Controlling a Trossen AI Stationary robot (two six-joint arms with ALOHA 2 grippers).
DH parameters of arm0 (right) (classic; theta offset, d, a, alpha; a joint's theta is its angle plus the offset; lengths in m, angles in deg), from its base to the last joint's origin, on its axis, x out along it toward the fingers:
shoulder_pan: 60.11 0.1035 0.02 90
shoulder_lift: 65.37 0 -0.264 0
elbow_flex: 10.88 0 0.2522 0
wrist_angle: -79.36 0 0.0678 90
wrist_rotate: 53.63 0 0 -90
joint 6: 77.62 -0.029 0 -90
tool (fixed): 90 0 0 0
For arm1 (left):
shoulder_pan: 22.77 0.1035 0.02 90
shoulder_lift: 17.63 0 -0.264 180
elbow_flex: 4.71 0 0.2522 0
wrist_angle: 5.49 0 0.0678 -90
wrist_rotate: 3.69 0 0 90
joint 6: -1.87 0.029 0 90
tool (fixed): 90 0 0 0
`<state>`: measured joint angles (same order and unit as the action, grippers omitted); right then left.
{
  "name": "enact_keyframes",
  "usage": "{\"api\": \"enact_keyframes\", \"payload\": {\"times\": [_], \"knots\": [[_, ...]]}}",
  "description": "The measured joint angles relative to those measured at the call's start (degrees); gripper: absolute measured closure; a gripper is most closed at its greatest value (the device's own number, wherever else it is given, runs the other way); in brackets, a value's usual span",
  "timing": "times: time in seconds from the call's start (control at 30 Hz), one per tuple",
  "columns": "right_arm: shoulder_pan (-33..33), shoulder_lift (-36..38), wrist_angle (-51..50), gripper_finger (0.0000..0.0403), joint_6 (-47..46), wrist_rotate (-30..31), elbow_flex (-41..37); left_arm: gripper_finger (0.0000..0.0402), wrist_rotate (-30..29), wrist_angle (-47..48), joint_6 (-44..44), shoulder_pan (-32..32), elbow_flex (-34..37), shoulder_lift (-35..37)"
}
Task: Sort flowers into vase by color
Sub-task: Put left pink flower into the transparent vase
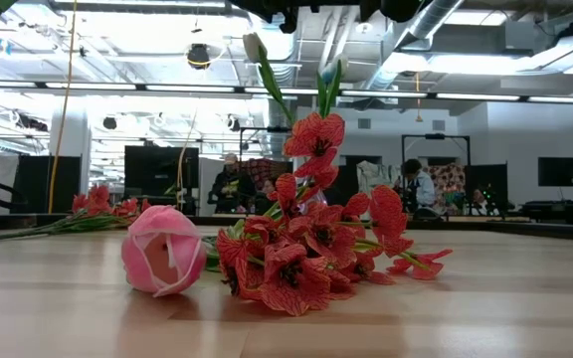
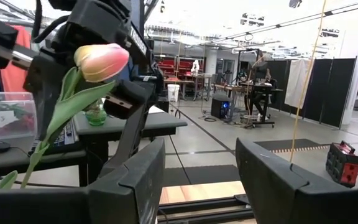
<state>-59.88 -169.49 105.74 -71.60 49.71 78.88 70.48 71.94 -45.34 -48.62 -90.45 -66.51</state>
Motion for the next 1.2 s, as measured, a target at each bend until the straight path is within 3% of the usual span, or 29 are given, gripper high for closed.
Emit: {"api": "enact_keyframes", "payload": {"times": [0.37, 1.2], "knots": [[0.00, 0.00, 0.00, 0.0182, 0.00, 0.00, 0.00, 0.0401, -11.42, 3.43, -10.11, -12.44, 0.00, -5.24], [0.00, -0.02, 0.15, 0.0182, 0.00, 0.00, -0.01, 0.0378, -7.28, 3.43, -10.94, -14.27, 0.00, -8.24]]}}
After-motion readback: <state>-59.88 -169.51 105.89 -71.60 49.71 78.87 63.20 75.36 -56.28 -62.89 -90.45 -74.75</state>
